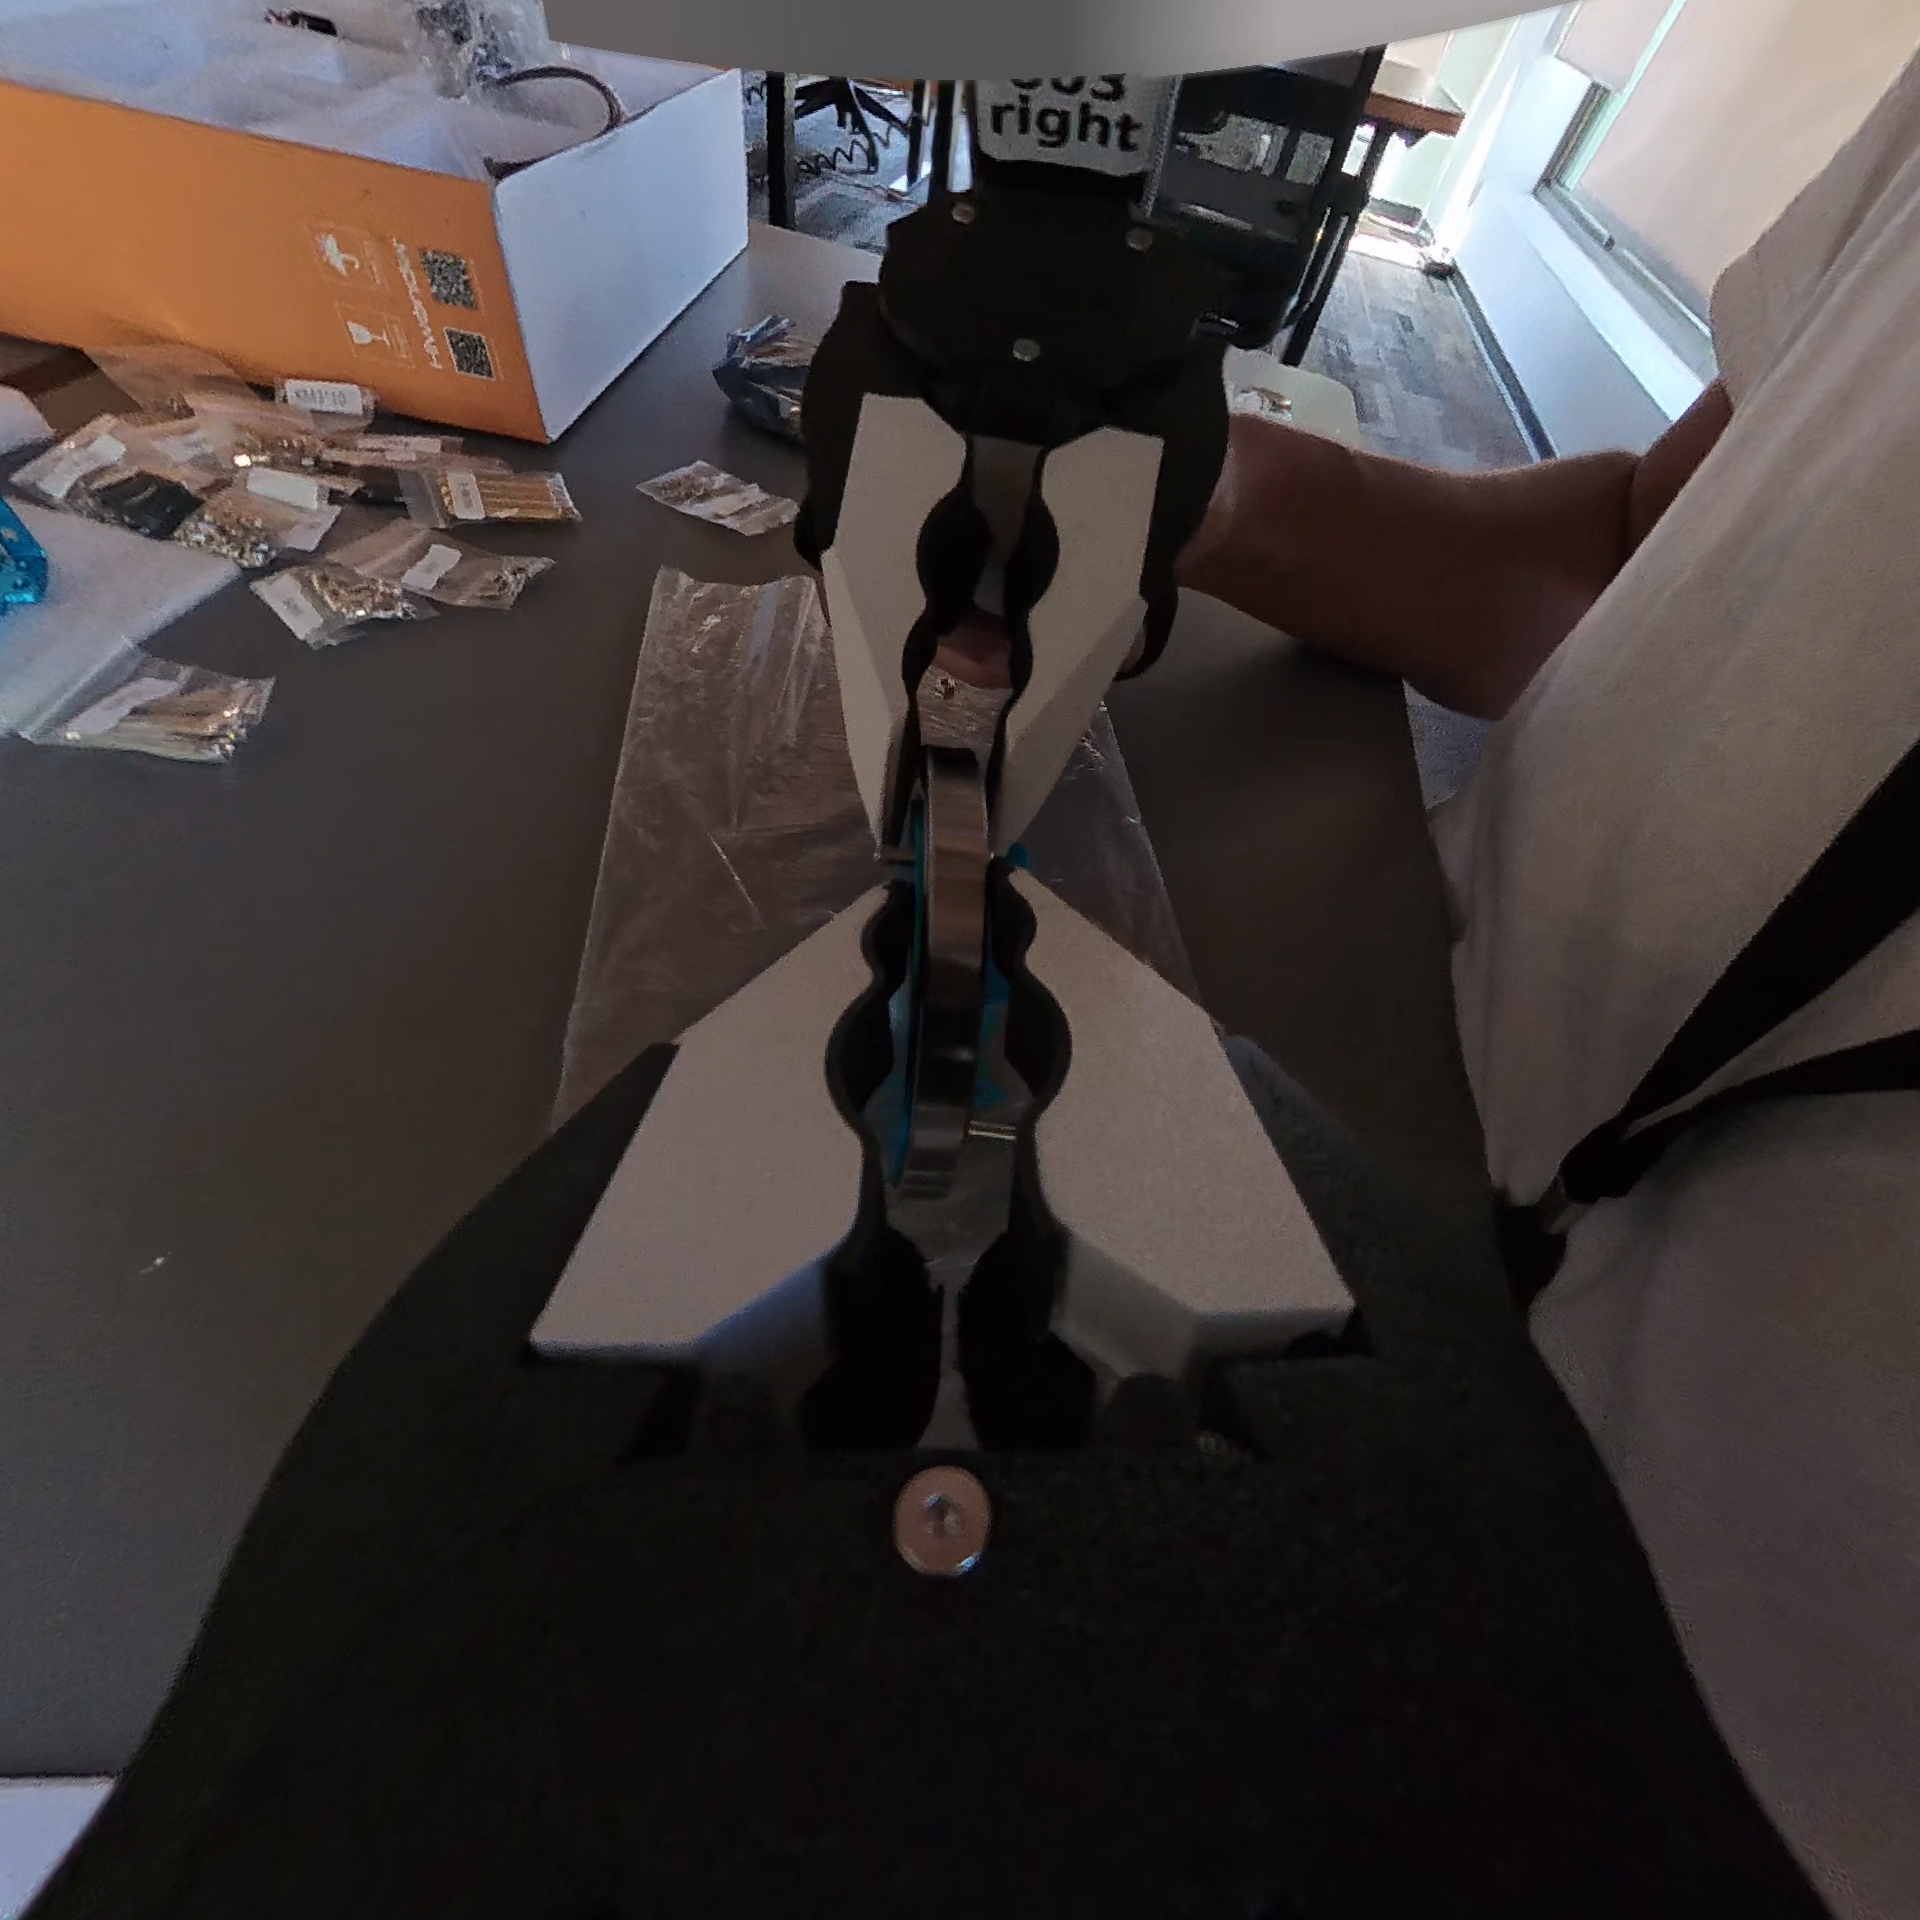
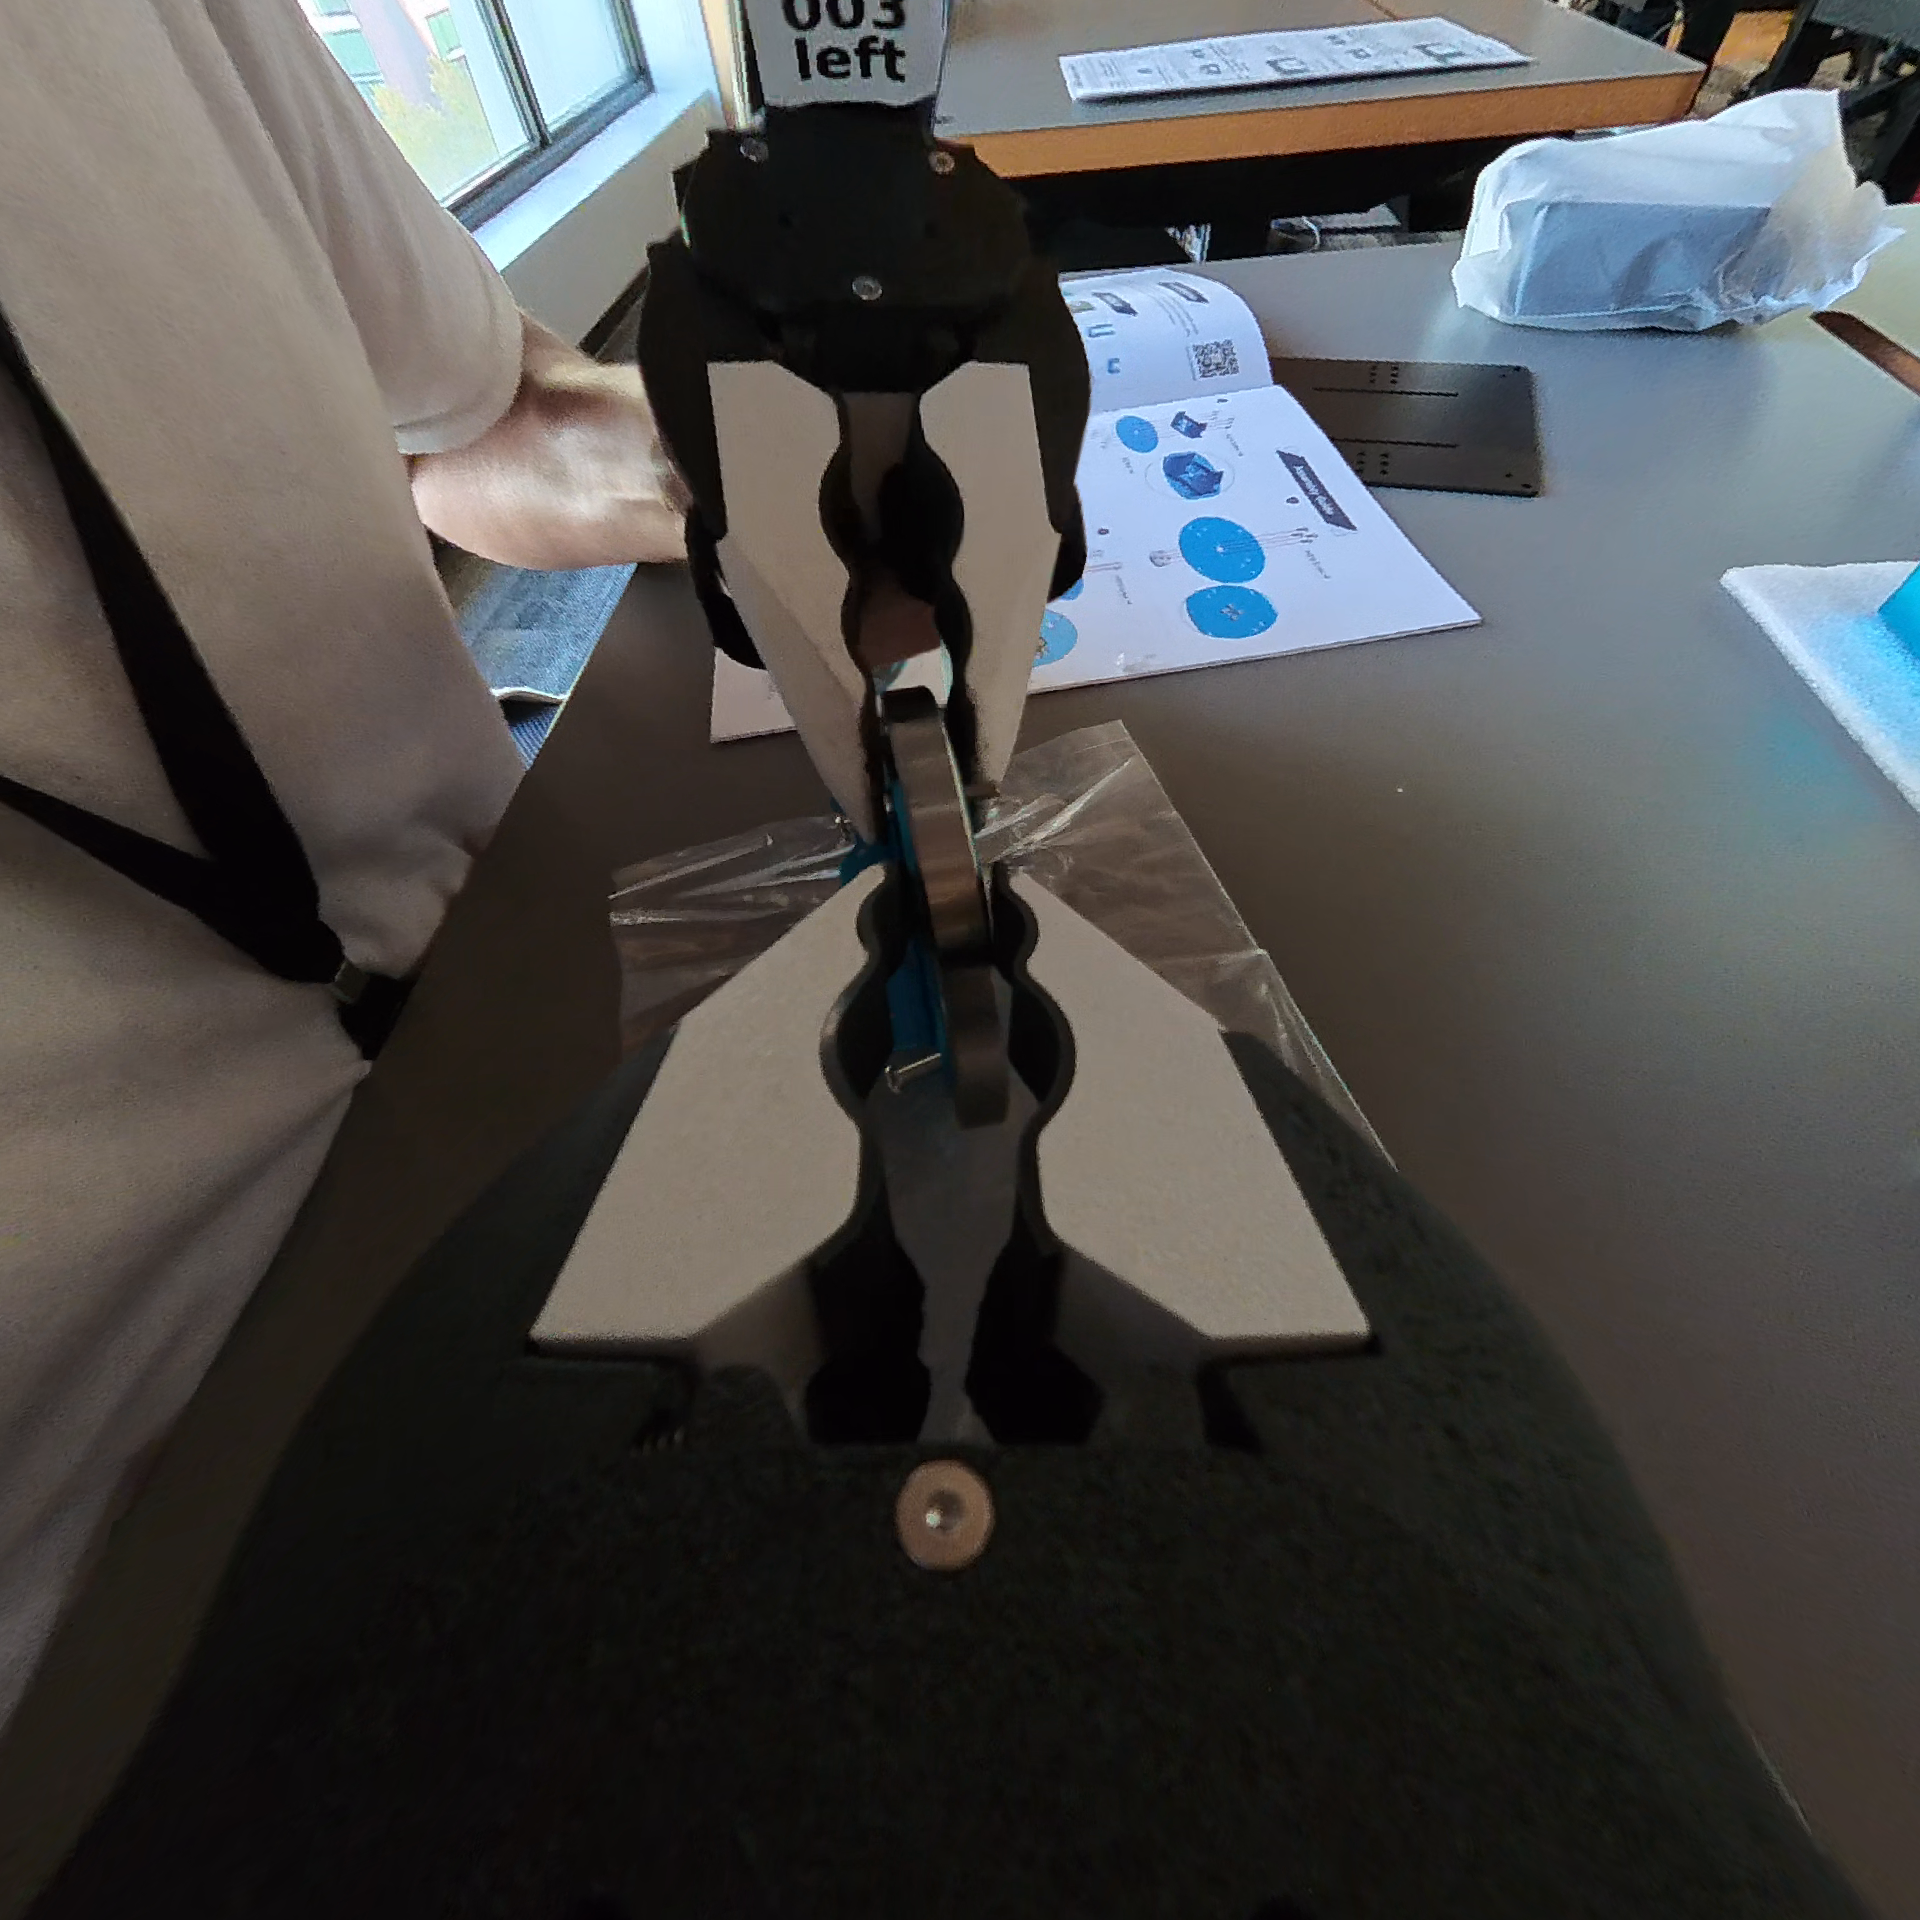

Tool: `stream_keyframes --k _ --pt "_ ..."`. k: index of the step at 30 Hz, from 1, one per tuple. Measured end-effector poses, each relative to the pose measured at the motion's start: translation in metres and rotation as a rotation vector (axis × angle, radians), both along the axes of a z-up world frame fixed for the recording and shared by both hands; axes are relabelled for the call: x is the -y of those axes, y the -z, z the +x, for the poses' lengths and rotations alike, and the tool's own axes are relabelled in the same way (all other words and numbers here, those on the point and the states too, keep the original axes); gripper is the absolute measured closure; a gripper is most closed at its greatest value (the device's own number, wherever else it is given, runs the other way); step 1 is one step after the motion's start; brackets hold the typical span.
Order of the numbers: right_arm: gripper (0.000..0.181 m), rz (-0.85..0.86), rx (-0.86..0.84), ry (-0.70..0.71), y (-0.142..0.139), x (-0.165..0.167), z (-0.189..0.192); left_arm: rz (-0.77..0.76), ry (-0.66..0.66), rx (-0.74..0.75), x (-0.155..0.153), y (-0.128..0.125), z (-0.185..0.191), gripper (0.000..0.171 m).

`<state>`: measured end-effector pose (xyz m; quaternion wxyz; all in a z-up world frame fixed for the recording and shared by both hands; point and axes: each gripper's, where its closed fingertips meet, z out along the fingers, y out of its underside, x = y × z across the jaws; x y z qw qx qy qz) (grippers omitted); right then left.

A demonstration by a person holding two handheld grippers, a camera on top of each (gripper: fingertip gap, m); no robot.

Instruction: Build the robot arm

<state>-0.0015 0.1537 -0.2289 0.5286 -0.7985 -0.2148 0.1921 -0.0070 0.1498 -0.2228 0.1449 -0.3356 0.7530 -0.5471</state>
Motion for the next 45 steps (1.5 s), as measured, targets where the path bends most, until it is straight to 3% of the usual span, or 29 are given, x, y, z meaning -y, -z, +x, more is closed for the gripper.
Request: stream_keyframes --k 6,10,14,17,20,24,32,38,45 --pt "0.162 0.049 -0.099 -0.012 -0.018 0.012 0.013 0.014 0.037 0.049 0.003 0.0 -0.003 0.157" --pt "0.156 0.017 -0.07 0.165 -0.025 0.033 0.07 0.041 0.072 0.074 0.009 0.0 -0.007 0.158" --pt "0.145 -0.216 0.008 0.35 0.005 0.074 0.113 0.083 0.078 0.099 0.012 0.0 -0.008 0.158" --pt "0.154 -0.32 0.032 0.372 0.025 0.096 0.105 0.115 0.087 0.12 0.015 0.001 -0.01 0.158" --pt "0.153 -0.374 0.074 0.368 0.044 0.105 0.088 0.12 0.096 0.124 0.017 0.001 -0.012 0.159" --pt "0.156 -0.441 0.207 0.424 0.065 0.118 0.097 0.12 0.1 0.129 0.015 0.001 -0.013 0.158" --pt "0.169 -0.393 0.192 0.432 0.068 0.121 0.099 0.139 0.123 0.16 0.016 0.001 -0.018 0.159" --pt "0.174 -0.411 0.294 0.423 0.072 0.119 0.099 0.18 0.136 0.198 0.019 0.001 -0.02 0.159" --pt "0.175 -0.408 0.234 0.384 0.067 0.114 0.094 0.211 0.167 0.223 0.023 0.002 -0.023 0.159"
